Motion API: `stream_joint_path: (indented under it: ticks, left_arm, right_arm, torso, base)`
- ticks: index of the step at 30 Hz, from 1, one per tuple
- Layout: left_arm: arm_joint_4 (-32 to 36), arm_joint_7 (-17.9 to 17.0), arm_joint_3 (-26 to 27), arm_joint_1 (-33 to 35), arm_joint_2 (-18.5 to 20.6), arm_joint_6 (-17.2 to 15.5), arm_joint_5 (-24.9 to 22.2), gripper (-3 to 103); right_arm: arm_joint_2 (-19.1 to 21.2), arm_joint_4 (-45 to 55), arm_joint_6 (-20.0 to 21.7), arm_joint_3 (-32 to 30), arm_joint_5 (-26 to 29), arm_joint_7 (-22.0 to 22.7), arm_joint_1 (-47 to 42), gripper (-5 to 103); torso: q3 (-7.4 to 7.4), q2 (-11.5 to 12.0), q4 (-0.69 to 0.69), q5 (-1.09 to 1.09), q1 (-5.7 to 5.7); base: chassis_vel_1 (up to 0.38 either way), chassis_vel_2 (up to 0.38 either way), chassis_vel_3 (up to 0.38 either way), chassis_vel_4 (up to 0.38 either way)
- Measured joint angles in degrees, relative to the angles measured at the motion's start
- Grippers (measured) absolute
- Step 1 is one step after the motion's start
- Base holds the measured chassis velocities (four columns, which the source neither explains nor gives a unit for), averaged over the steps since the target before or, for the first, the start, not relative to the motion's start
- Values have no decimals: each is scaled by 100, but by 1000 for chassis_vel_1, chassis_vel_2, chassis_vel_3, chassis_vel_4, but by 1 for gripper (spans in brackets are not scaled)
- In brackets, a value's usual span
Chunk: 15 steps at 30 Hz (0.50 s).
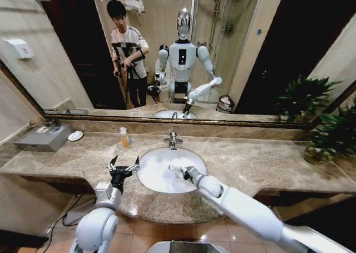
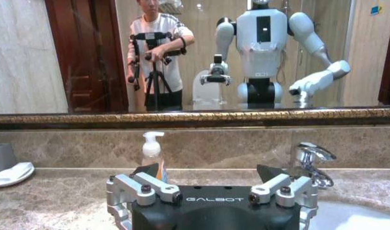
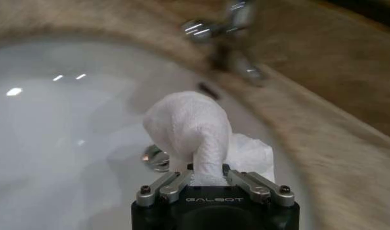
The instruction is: Pick up the towel from the sink counter and wipe the mirror surface.
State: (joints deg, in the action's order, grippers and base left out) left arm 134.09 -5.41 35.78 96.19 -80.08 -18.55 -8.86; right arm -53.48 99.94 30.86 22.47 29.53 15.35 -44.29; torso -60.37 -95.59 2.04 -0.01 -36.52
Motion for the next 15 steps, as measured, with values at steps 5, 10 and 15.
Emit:
stream_joint_path:
  ticks: [5,10,15]
  left_arm:
    - [0,0,0,0,0,0,0,100]
    - [0,0,0,0,0,0,0,100]
    - [0,0,0,0,0,0,0,100]
  right_arm:
    - [157,512,-462,-631,57,531,-501,12]
    - [-141,691,-802,-944,176,936,-463,12]
    - [-227,1103,-690,-1719,154,1033,-743,12]
  torso:
    - [0,0,-2,0,1]
    - [0,0,5,1,0]
    - [0,0,4,-1,0]
  base:
    - [0,0,0,0]
    - [0,0,0,0]
    - [0,0,0,0]
